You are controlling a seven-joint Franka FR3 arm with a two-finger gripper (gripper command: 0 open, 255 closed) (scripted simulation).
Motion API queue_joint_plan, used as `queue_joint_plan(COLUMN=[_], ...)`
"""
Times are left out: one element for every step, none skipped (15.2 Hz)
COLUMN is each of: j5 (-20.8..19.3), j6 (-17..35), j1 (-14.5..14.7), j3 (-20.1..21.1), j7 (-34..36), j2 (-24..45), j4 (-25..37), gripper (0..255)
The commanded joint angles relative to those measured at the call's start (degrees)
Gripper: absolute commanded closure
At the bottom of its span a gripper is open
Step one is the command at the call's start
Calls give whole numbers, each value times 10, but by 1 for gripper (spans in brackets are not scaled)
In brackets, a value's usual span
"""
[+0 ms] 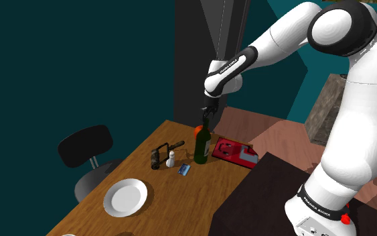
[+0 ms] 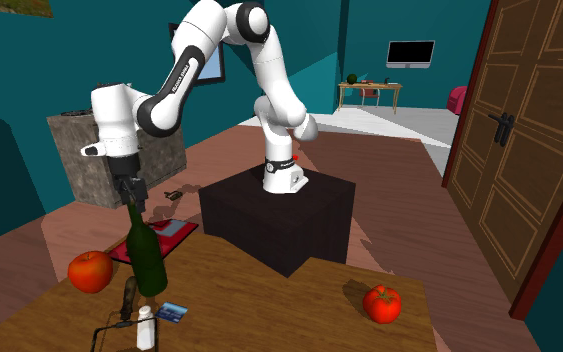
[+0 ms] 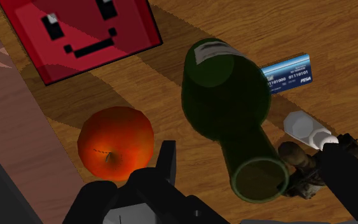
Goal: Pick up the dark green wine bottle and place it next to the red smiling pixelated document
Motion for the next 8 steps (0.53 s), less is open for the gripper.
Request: queue_joint_plan(j5=[0,0,0,0,-1,-1,-1,-1], j6=[0,0,-17,-33,-51,-64,-64,-64], j1=[0,0,-1,-1,-2,-2,-2,-2], j3=[0,0,0,-1,-1,-1,-1,-1], j7=[0,0,0,0,0,1,1,1], j2=[0,0,-15,-29,-42,-53,-53,-53], j4=[0,0,2,5,8,11,11,11], gripper=[0,0,0,0,0,0,0,0])
